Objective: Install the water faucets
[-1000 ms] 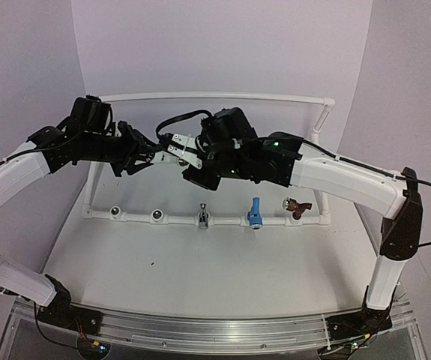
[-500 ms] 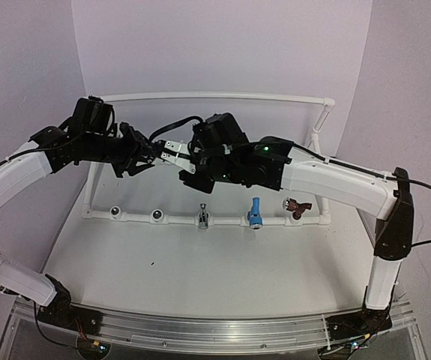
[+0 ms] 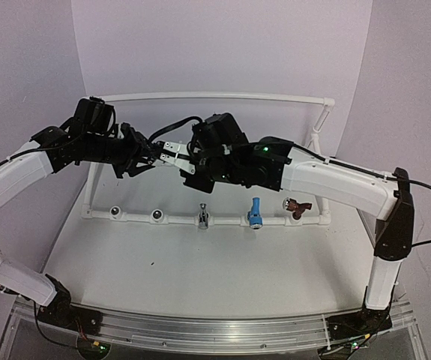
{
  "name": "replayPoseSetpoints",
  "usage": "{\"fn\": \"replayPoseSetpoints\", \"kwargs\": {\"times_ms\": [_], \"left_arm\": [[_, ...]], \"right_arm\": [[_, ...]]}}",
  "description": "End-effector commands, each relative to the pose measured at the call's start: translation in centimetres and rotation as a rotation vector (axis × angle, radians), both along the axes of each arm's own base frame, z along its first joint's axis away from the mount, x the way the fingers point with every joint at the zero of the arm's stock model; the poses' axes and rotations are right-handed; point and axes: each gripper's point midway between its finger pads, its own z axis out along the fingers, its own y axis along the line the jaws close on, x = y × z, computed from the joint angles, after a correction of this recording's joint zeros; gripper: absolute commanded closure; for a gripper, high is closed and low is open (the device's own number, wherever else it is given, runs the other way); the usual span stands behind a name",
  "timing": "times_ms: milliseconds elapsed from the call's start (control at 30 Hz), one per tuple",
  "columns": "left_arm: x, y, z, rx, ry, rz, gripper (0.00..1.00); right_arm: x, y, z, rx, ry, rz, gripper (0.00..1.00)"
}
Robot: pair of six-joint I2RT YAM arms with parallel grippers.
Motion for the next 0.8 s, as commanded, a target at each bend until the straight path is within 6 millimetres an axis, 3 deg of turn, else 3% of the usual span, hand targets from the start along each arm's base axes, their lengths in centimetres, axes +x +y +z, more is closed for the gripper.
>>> {"fn": "replayPoseSetpoints", "kwargs": {"times_ms": [0,100,167,367,600,767], "left_arm": [[-0.2,-0.5,1.9,-0.004,-0.089,-0.052,0.65],[-0.3,0.5,2.7,0.059,-0.163,-0.054,0.2],[-0.5,1.5,4.5,0.129,-0.263,-0.074,0.01],[-2.9,2.5,8.9,0.233,-0.525,-0.241,0.0],[-7.7,1.5,11.8,0.14,-0.756,-0.463,0.0],[-8.8,0.7,12.5,0.071,-0.822,-0.522,0.0]], "right_arm": [[-0.7,0.6,2.2,0.082,0.006,0.027,1.0],[-1.3,0.3,2.5,0.114,0.044,0.046,1.0],[-1.9,0.0,2.9,0.152,0.09,0.071,1.0],[-3.1,-1.7,5.5,0.323,0.322,0.192,1.0],[-3.6,-4.4,8.8,0.517,0.617,0.363,1.0],[-5.4,-5.1,11.2,0.601,0.814,0.529,1.0]]}}
